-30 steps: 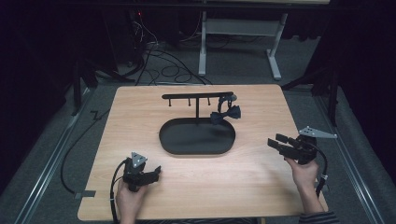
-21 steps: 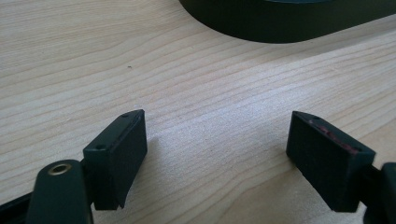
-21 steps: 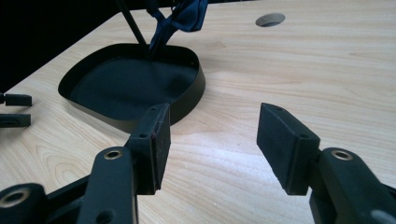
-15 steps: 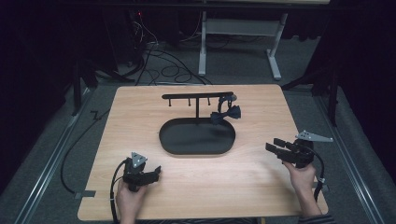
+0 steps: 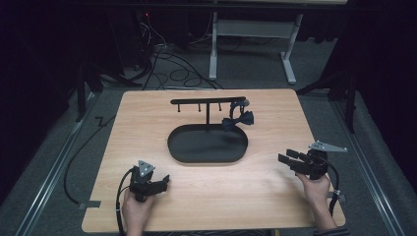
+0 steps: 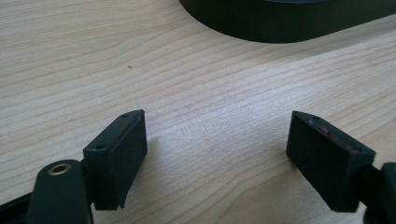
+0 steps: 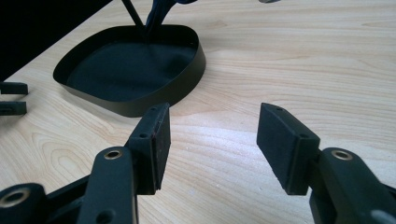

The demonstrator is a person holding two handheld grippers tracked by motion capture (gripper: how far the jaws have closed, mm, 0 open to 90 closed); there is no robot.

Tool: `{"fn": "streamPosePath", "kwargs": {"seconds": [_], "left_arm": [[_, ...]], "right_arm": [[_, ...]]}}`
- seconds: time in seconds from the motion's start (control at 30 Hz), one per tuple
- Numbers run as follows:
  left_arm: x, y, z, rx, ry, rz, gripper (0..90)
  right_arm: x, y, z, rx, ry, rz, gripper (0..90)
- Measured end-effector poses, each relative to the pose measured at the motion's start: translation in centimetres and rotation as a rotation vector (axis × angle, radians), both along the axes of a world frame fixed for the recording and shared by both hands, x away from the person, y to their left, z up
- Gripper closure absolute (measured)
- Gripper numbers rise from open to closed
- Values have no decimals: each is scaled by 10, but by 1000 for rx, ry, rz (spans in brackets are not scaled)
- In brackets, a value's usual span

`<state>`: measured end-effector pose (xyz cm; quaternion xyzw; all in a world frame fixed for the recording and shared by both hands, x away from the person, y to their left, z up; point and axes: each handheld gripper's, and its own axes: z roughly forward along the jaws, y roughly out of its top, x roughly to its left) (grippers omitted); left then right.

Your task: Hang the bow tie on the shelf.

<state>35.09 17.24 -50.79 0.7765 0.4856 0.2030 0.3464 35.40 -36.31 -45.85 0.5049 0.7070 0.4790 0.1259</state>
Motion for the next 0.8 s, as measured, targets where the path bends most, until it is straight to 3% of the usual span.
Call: {"fn": "streamPosePath", "kwargs": {"seconds": [0.8], "left_arm": [[0,0,0,-1,-1,0,206]], "right_arm": [[0,15,-17,-41,41,33,462]]}}
